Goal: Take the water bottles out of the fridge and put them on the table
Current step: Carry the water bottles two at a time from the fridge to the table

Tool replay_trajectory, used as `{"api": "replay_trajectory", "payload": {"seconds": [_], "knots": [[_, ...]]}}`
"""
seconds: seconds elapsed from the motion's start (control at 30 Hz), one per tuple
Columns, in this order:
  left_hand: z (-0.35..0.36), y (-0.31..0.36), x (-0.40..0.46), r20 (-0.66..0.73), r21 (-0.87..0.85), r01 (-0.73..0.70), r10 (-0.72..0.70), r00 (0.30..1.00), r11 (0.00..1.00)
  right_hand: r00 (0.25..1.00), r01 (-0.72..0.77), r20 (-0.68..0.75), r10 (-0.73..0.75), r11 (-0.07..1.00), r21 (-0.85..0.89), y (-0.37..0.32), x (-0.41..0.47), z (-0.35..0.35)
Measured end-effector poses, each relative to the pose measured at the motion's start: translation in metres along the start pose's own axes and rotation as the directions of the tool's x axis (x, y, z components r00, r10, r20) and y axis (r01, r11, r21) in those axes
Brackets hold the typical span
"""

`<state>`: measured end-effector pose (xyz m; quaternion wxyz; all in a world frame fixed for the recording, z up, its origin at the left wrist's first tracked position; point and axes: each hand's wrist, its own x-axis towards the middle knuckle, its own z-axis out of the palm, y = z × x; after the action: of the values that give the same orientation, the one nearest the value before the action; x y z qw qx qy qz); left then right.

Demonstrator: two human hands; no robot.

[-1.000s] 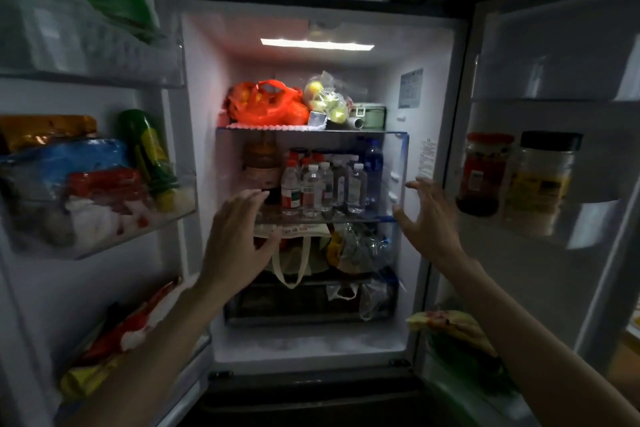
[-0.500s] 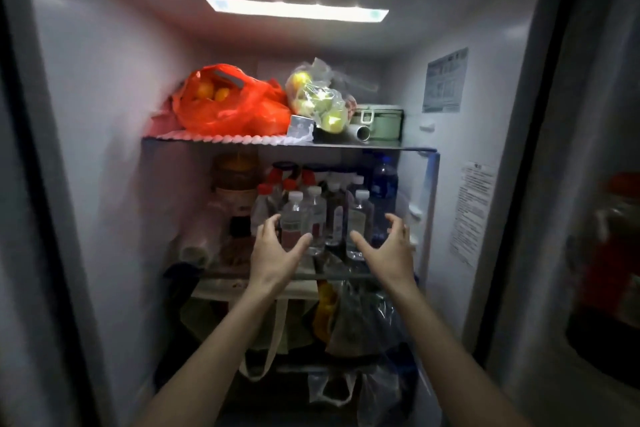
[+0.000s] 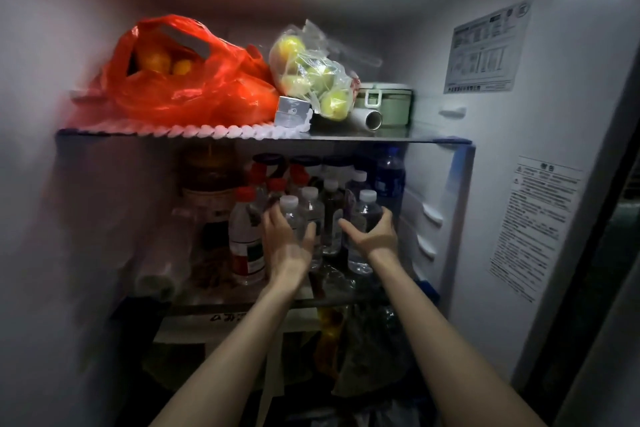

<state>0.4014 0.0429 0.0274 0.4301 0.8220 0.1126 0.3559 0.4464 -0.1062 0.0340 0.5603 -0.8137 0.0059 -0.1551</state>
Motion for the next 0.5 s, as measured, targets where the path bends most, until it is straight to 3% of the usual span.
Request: {"api": "replay_trajectory", "payload": {"seconds": [0.17, 0.33, 0.5], "knots": [[0.005, -0.003, -0.002, -0.011, 0.019, -0.014, 0.014, 1.000, 1.000, 0.998, 0.011, -0.059, -0.013, 1.000, -0.026, 0.005, 0.000, 0.013], [-0.004, -0.005, 0.000, 0.102, -0.106, 0.090, -0.080, 0.992, 0.990, 0.999, 0.029, -0.027, -0.029, 1.000, 0.008, 0.005, -0.007, 0.018], [-0.006, -0.003, -0.005, 0.173, -0.023, 0.098, -0.092, 0.981, 0.995, 0.997, 0.072, 0.015, -0.071, 0.994, -0.081, 0.004, -0.024, 0.014]]}}
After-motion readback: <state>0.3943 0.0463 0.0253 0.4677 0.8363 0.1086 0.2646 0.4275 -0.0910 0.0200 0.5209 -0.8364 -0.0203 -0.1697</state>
